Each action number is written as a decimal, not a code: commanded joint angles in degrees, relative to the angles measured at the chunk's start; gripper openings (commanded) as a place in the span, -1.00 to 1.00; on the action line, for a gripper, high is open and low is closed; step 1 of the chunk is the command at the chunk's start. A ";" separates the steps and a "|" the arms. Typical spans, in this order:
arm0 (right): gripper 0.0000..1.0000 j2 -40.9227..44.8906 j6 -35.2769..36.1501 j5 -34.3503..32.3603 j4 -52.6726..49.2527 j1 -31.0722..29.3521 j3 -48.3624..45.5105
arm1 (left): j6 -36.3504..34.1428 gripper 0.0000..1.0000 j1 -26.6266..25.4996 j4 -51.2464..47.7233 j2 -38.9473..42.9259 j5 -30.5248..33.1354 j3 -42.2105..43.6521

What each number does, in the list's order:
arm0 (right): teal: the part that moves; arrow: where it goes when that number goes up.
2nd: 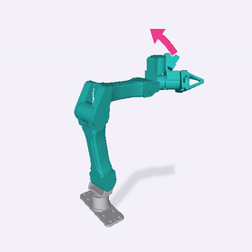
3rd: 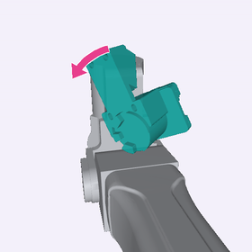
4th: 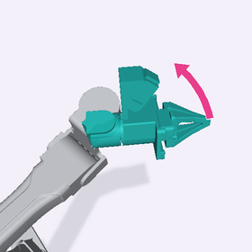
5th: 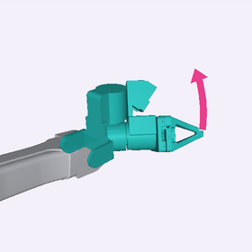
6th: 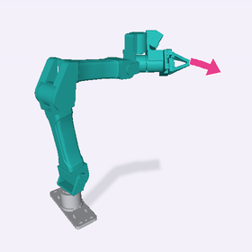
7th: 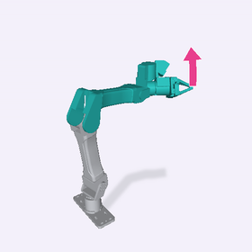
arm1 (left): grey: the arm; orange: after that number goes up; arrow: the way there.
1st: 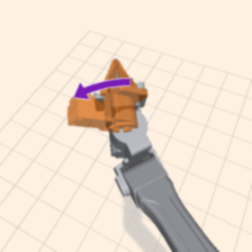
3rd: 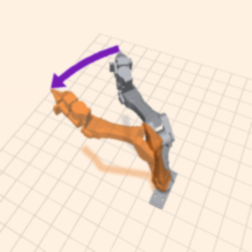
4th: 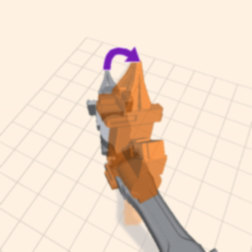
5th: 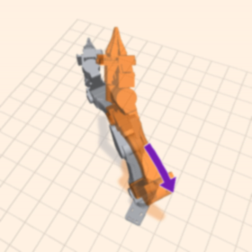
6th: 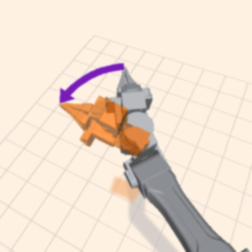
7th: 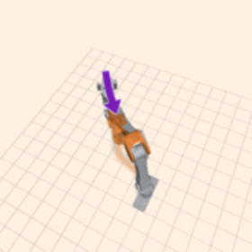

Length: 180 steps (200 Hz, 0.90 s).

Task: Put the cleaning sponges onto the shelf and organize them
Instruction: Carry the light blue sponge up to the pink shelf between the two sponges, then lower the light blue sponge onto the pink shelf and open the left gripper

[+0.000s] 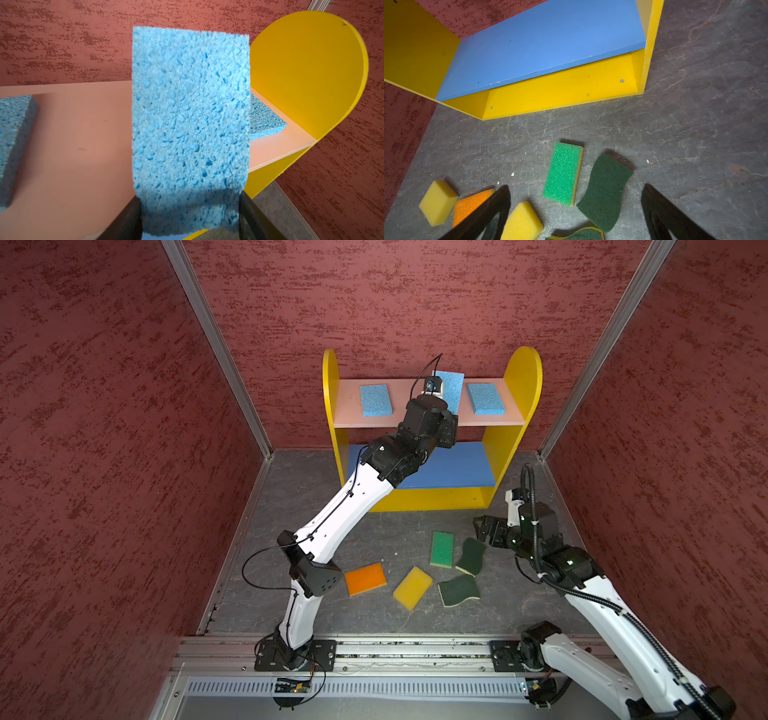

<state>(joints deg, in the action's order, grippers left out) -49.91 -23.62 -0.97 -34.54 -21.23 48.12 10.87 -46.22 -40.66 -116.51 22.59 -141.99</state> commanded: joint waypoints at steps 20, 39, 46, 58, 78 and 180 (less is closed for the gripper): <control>0.98 -0.60 0.15 1.39 1.17 -0.30 1.65 | 1.43 0.34 0.61 2.78 -1.44 -0.29 -1.87; 0.98 -0.62 0.15 1.59 1.59 -0.28 1.45 | 1.92 0.33 1.00 3.05 -1.49 -0.58 -1.89; 0.98 -0.70 0.22 1.59 1.76 -0.28 1.41 | 2.18 0.33 1.17 3.05 -1.44 -0.86 -1.99; 0.98 -0.89 0.22 1.84 2.11 -0.29 1.37 | 2.82 0.32 1.56 2.99 -1.35 -1.41 -2.10; 0.98 -1.16 0.19 2.48 2.80 -0.30 1.04 | 3.10 0.32 1.83 3.25 -1.62 -1.59 -2.23; 0.98 -0.58 0.42 3.84 3.37 -0.30 0.38 | 4.34 0.30 1.93 2.79 -7.19 2.81 -8.26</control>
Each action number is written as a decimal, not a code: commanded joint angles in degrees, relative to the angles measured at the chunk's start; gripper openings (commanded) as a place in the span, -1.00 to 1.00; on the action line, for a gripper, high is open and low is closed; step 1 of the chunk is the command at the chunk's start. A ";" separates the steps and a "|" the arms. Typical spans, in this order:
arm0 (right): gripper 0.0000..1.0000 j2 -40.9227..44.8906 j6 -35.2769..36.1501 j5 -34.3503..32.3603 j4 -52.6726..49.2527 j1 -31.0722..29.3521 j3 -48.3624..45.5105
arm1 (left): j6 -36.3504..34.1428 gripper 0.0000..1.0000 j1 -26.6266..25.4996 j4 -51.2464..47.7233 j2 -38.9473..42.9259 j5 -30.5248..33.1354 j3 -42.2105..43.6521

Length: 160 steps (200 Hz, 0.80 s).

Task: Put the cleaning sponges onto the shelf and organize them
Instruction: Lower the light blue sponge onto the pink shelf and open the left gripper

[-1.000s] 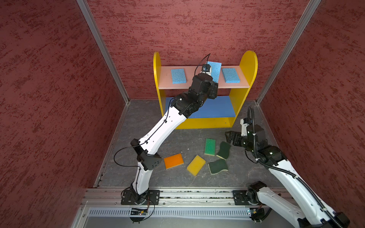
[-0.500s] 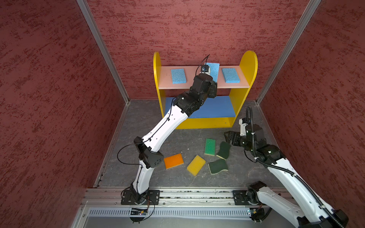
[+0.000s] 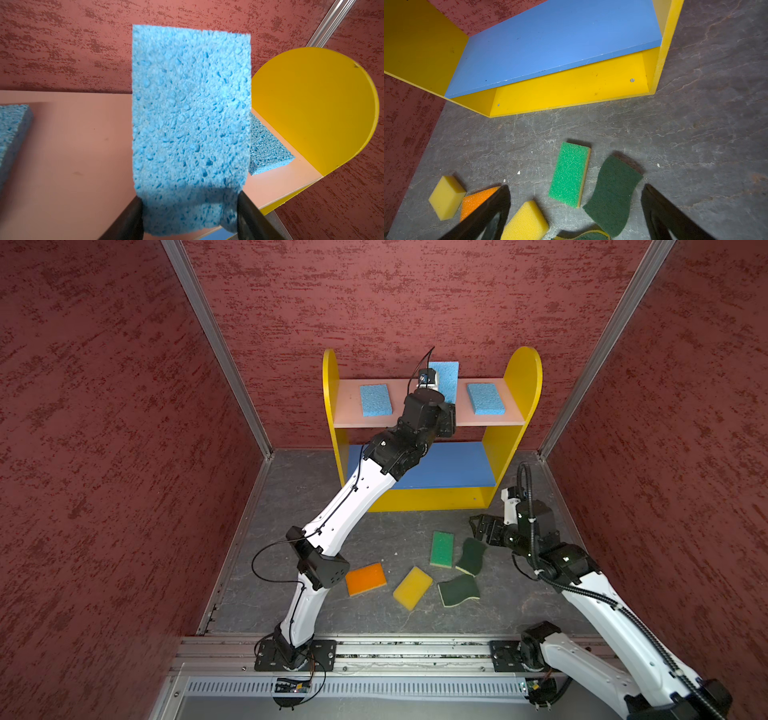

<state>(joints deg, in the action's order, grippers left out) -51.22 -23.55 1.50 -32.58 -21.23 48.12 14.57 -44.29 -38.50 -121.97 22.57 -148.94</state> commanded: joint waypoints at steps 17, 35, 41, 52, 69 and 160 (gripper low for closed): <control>0.98 1.28 0.13 1.57 1.46 -0.30 0.05 | 1.03 0.29 -0.09 0.62 -2.20 4.29 -1.44; 0.98 2.04 0.02 1.58 1.51 -0.30 -0.56 | 1.26 0.29 -0.22 0.87 -2.70 5.09 -1.43; 0.98 2.09 0.00 1.64 1.47 -0.30 -0.72 | 1.34 0.29 -0.25 1.09 -2.89 5.36 -1.44; 0.98 2.20 0.00 1.58 1.23 -0.31 -0.88 | 1.73 0.30 -0.23 1.15 -3.18 5.86 -1.52; 0.98 2.33 0.17 1.60 1.03 -0.30 -1.01 | 2.46 0.33 -0.35 1.19 -3.62 6.75 -1.61; 0.98 1.92 0.52 1.80 1.75 -0.26 -1.58 | 2.82 0.47 -0.18 1.44 -4.83 8.02 -2.62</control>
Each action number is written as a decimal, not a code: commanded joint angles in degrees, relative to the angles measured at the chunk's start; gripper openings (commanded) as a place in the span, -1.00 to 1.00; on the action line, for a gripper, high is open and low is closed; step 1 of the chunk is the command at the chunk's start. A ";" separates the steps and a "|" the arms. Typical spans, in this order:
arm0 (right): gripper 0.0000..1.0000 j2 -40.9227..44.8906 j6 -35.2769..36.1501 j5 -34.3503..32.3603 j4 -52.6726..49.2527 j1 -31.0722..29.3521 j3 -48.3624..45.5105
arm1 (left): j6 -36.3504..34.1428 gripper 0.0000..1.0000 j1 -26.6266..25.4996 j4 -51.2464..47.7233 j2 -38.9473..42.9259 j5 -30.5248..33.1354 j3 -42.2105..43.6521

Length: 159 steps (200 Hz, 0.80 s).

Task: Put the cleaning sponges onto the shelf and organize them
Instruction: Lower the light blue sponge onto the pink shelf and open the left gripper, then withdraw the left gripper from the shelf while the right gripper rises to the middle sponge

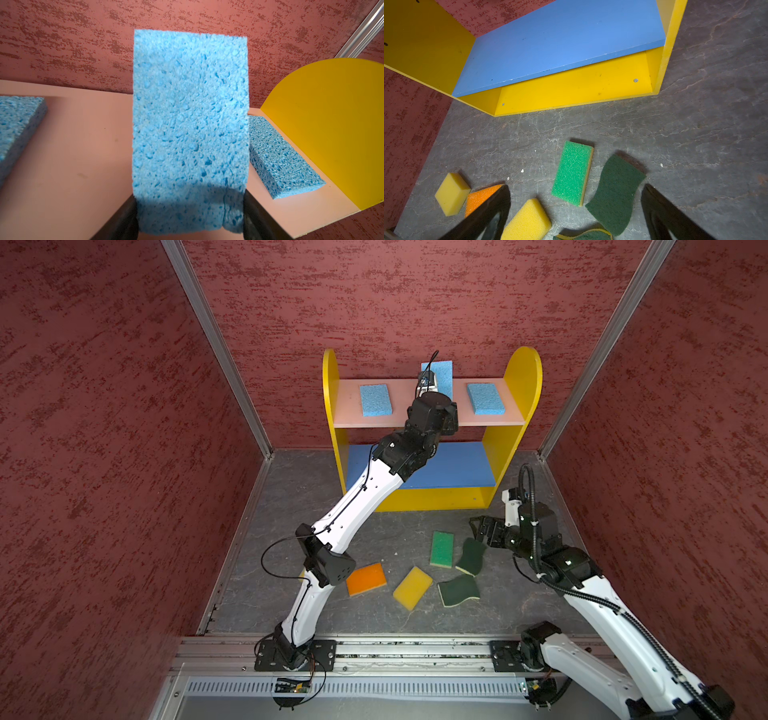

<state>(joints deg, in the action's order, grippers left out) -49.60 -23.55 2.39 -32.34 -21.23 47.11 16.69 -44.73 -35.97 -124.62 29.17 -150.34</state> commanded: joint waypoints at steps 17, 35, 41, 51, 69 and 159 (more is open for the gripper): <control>0.98 0.21 0.52 0.86 1.66 -0.30 -0.68 | 1.18 0.48 0.44 -2.06 -2.53 1.46 -1.94; 0.98 0.21 0.50 0.95 1.85 -0.30 -0.79 | 1.03 0.50 0.43 -2.40 -2.65 1.59 -1.97; 0.98 0.14 0.44 0.95 1.91 -0.27 -0.73 | 1.06 0.50 0.43 -2.44 -2.69 1.60 -2.06; 0.98 0.12 0.43 1.03 1.95 -0.30 -0.79 | 1.02 0.49 0.50 -2.50 -2.73 1.58 -2.04; 0.98 0.12 0.39 1.12 1.94 -0.27 -0.88 | 1.16 0.52 0.35 -2.73 -2.78 1.24 -2.02; 0.98 0.73 0.44 1.12 1.77 -0.31 -1.14 | 1.15 0.55 -0.15 -3.09 -2.82 2.22 -2.04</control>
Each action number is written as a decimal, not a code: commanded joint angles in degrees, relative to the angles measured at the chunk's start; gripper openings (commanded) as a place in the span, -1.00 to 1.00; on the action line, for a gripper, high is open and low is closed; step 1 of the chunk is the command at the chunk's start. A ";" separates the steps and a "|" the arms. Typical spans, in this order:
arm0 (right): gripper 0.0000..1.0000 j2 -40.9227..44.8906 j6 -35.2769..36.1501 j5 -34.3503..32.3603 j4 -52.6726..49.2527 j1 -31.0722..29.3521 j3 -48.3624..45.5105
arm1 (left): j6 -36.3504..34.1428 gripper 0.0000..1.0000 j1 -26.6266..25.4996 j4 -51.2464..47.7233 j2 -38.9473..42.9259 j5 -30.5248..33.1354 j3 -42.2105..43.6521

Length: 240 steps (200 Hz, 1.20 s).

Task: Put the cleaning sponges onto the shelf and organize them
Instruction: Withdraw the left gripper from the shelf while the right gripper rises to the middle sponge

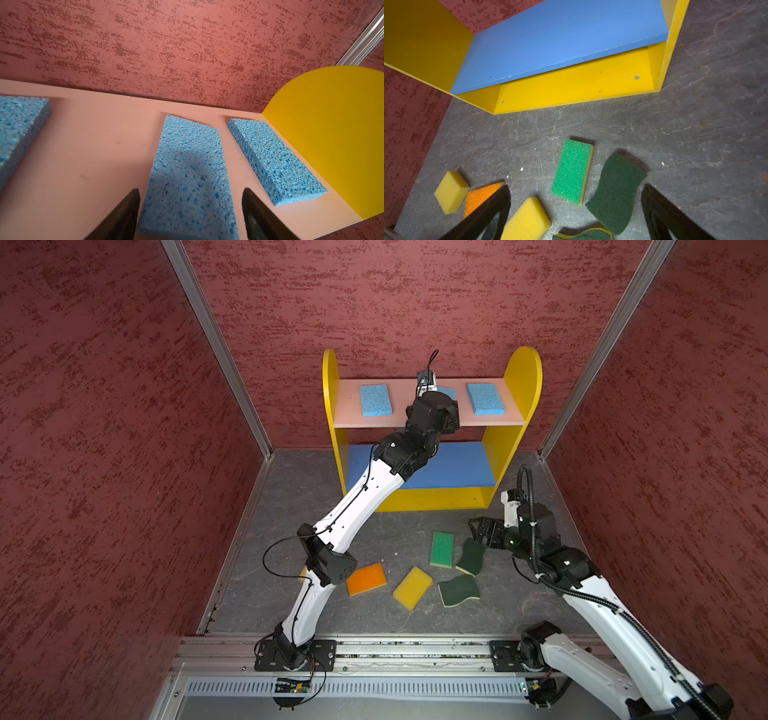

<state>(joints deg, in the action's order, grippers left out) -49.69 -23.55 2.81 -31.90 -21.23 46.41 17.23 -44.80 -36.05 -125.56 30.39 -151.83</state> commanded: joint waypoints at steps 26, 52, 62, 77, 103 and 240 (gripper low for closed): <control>0.98 1.00 0.38 0.53 1.38 -0.30 -0.45 | 1.02 0.55 -0.12 -3.24 -1.30 -0.29 -0.49; 0.98 1.17 0.13 0.62 1.33 -0.31 -0.36 | 1.72 0.55 -0.17 -4.06 -0.24 -1.17 -0.48; 0.98 1.26 0.08 0.62 1.35 -0.30 -0.36 | 2.05 0.55 -0.12 -4.69 0.22 -1.43 -0.48; 0.98 1.35 0.08 1.12 1.43 -0.30 -0.06 | 3.32 0.56 0.05 -6.35 1.03 -1.97 -0.40; 0.98 0.92 -0.17 1.72 0.90 -0.30 1.26 | 3.96 0.55 0.46 -8.01 2.29 -3.42 -0.26; 0.93 0.70 -0.48 5.12 -4.73 -0.41 15.49 | -4.32 0.54 -1.42 -4.77 14.87 -5.83 13.03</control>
<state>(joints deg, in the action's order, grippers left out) -49.08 -23.77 6.07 -35.44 -21.23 56.69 18.06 -44.21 -42.04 -115.98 22.98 -141.58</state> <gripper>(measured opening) 0.967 0.771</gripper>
